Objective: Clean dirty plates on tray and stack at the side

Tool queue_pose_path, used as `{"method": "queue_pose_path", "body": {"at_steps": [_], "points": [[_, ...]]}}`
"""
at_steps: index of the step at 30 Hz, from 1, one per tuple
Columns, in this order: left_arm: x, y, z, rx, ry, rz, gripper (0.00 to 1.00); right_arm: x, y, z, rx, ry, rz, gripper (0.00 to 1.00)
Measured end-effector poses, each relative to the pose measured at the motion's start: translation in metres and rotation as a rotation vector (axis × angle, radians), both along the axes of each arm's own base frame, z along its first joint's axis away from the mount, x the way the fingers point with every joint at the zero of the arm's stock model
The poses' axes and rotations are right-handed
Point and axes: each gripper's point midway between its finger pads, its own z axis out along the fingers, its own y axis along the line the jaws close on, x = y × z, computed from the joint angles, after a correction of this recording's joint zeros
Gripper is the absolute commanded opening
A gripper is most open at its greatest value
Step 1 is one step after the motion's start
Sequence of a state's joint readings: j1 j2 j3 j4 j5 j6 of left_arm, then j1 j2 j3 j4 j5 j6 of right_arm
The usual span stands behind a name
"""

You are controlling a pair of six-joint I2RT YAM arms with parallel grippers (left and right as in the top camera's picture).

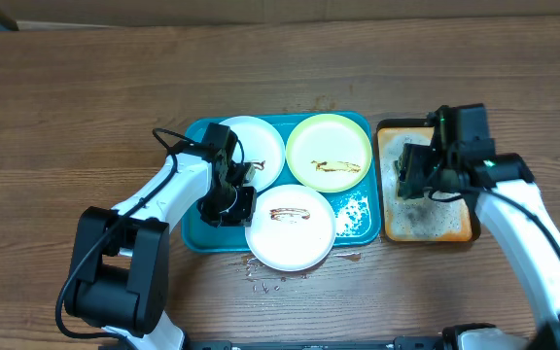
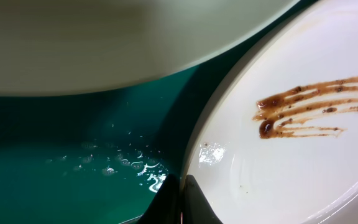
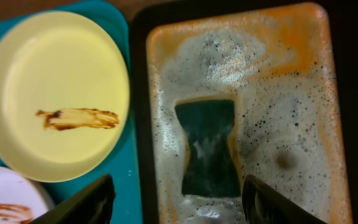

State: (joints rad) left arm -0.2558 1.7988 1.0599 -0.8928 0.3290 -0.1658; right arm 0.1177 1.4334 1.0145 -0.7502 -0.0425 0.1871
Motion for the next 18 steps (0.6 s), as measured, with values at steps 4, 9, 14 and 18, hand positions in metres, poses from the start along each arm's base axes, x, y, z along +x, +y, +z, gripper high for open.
{"method": "queue_pose_path", "body": {"at_steps": [4,9,14,18], "points": [[0.000,0.000,0.000,0.000,-0.001,0.000,0.04,0.003,-0.003,-0.038,-0.028,0.096,-0.005,0.52],[0.001,0.000,0.000,-0.001,-0.003,0.000,0.04,0.004,-0.004,-0.070,-0.046,0.173,-0.005,0.51],[0.001,0.000,0.000,-0.001,-0.003,0.000,0.04,0.002,-0.007,-0.089,-0.066,0.219,-0.009,0.42],[0.001,0.000,0.000,-0.001,-0.004,0.000,0.05,0.000,-0.008,-0.100,-0.076,0.249,-0.013,0.17]]}}
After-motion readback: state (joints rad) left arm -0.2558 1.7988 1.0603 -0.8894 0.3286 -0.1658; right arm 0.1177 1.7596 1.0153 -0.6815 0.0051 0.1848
